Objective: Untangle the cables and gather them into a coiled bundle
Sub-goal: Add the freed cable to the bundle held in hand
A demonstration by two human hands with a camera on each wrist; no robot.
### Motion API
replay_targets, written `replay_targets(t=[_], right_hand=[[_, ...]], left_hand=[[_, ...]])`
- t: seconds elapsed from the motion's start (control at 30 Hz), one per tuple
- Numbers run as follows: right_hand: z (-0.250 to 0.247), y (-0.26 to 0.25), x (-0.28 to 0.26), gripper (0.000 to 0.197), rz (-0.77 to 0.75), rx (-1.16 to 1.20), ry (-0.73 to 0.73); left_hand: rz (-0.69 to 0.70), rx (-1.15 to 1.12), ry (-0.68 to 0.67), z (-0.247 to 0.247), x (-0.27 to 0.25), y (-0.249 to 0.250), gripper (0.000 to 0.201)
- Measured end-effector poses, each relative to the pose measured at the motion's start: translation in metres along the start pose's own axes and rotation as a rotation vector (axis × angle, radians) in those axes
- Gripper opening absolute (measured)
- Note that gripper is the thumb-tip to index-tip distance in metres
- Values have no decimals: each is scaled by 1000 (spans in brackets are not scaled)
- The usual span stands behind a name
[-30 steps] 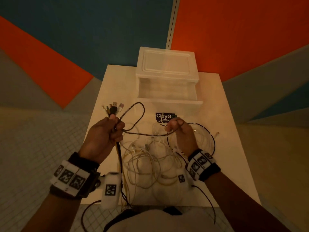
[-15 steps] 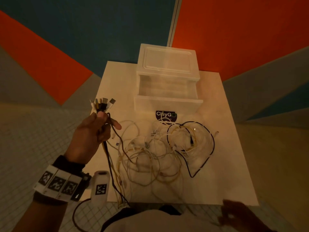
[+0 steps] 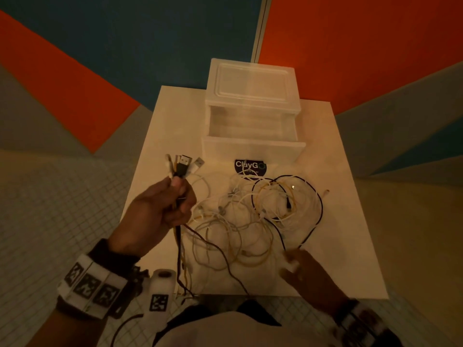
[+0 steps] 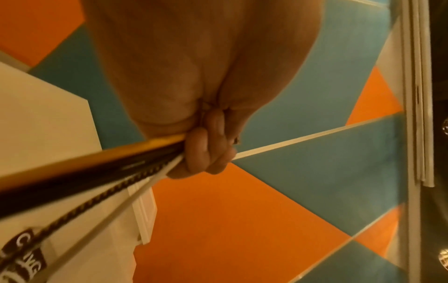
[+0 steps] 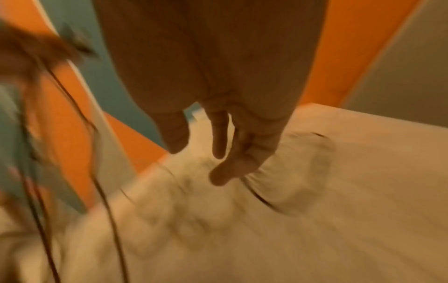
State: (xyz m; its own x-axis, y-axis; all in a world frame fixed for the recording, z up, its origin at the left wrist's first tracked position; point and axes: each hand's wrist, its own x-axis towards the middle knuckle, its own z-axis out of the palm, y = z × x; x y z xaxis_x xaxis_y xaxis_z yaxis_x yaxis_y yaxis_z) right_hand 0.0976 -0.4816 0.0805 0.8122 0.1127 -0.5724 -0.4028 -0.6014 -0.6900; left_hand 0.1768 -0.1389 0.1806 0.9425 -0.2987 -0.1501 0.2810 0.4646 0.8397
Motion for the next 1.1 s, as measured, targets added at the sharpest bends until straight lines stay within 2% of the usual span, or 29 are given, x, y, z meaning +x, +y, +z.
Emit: replay_targets(t=[0.13, 0.2, 0.27, 0.37, 0.47, 0.57, 0.7, 0.77, 0.83, 0.93, 1.0, 1.03, 1.1], right_hand=[[38, -136, 36, 68, -548, -65, -212], [72, -176, 46, 49, -718, -126, -325], [103, -186, 53, 29, -614, -172, -507], [138, -170, 63, 34, -513, -300, -694], [165, -140, 78, 31, -373, -499, -755], [169, -123, 91, 33, -350, -724, -781], [148, -136, 107, 50, -467, -742, -746], [136, -154, 105, 35, -555, -536, -712], [125, -163, 104, 24, -587, -301, -523], [114, -165, 133, 22, -522, -83, -36], [110, -163, 168, 21, -445, -199, 138], [111, -161, 185, 23, -435, -332, 124], [121, -158, 211, 30, -483, -619, -51]], left_hand=[[-31, 7, -17, 17, 2, -8, 23], [-33, 22, -9, 20, 1, -6, 22], [-20, 16, 2, 18, -1, 0, 23], [36, -27, 10, 5, -7, 11, 29], [68, -26, 35, -4, -15, 17, 27], [75, -25, 83, -11, -21, 16, 27], [57, -31, 156, -24, -27, 11, 25], [58, -35, 153, -29, -29, 8, 26], [59, -37, 150, -32, -31, 7, 34], [63, -42, 170, -38, -36, 8, 39], [62, -65, 191, -44, -40, 6, 41], [58, -72, 203, -47, -41, 4, 42], [41, -69, 231, -51, -42, 0, 41]])
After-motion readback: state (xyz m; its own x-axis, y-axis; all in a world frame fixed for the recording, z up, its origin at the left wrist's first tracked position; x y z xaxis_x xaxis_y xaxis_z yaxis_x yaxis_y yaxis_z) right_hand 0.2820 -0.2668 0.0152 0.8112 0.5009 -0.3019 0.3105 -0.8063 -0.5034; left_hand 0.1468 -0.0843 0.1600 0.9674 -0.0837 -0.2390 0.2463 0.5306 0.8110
